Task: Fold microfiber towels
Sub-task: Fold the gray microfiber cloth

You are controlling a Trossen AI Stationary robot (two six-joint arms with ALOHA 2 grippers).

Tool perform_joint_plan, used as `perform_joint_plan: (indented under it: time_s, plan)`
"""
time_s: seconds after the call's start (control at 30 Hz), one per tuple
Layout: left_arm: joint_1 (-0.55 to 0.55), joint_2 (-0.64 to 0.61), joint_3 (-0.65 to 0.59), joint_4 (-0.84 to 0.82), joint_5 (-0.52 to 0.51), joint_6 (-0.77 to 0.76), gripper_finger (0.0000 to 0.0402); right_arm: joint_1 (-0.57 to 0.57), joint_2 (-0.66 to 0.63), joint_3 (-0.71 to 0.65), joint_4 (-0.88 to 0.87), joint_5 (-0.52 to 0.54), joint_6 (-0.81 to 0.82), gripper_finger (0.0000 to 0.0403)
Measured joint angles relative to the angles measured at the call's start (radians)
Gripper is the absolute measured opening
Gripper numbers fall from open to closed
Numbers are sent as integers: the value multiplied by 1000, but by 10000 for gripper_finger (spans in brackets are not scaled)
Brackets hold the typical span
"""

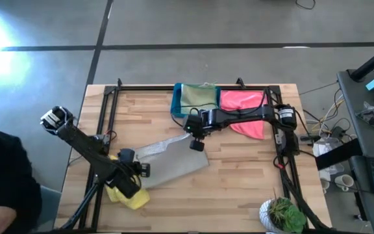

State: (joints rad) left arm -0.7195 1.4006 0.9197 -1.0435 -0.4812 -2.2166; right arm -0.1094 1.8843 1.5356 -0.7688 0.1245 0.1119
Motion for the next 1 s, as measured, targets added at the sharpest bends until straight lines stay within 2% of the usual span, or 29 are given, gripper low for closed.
perform_joint_plan:
  time_s: [0.13, 0.4, 0.87, 1.0]
  plan:
    - [36, 0, -6, -31, 62, -2, 0, -16, 0, 0, -16, -5, 5, 8]
    - [82, 0, -11, -39, 84, -4, 0, -19, 0, 0, -3, -21, 67, 8]
    - [151, 0, -44, -122, 169, -2, 0, -20, 93, 39, 14, -19, 98, 8]
    - [150, 0, -44, -117, 171, 48, 0, -22, 92, 42, 12, -19, 98, 8]
